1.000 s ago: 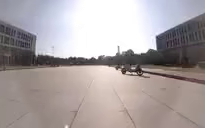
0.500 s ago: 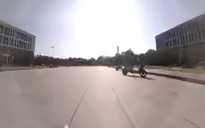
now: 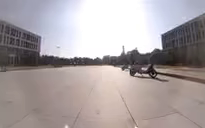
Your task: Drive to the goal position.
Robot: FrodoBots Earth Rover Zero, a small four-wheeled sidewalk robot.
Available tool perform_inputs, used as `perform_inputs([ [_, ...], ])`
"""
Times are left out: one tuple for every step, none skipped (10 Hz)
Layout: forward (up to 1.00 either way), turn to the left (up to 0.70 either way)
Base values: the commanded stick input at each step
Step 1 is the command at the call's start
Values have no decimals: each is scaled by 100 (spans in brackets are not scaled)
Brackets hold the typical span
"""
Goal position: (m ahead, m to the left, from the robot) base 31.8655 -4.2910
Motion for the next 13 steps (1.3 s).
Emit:
perform_inputs([
  [100,0],
  [100,0],
  [100,0],
  [100,0],
  [100,0],
  [100,0],
  [100,0],
  [100,0],
  [100,0],
  [100,0],
  [100,0],
  [100,0],
  [100,0],
])
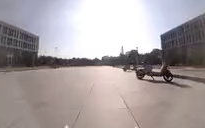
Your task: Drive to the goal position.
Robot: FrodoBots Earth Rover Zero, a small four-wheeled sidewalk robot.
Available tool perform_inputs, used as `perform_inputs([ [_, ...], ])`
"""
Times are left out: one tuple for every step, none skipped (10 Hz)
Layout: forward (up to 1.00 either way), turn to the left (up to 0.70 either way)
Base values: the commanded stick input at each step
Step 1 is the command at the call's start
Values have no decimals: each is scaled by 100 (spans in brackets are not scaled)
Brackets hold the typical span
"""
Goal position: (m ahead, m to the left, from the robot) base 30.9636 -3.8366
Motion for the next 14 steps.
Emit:
perform_inputs([
  [100,0],
  [100,0],
  [100,0],
  [100,0],
  [100,0],
  [100,0],
  [100,0],
  [100,0],
  [100,0],
  [100,0],
  [100,0],
  [100,0],
  [100,0],
  [100,0],
])
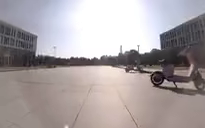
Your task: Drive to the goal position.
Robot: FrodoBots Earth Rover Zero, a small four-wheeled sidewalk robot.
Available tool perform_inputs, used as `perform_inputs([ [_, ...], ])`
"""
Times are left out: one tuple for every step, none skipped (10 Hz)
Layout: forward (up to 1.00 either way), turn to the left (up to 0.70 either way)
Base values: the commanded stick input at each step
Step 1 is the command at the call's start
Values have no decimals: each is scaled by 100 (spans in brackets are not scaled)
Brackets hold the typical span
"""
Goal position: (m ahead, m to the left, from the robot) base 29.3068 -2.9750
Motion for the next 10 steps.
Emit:
perform_inputs([
  [100,0],
  [100,0],
  [100,0],
  [100,0],
  [100,0],
  [100,0],
  [100,0],
  [100,0],
  [100,0],
  [100,0],
])
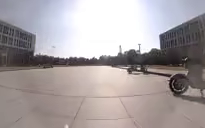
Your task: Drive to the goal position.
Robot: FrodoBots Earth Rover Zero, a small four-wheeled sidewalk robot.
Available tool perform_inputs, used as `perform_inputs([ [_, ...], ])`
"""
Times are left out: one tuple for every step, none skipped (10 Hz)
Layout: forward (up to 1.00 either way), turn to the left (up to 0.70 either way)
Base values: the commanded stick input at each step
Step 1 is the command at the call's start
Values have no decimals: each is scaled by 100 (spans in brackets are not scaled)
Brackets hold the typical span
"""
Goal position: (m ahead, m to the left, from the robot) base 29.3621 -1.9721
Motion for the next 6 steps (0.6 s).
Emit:
perform_inputs([
  [100,0],
  [100,0],
  [100,0],
  [100,0],
  [100,0],
  [100,0],
])
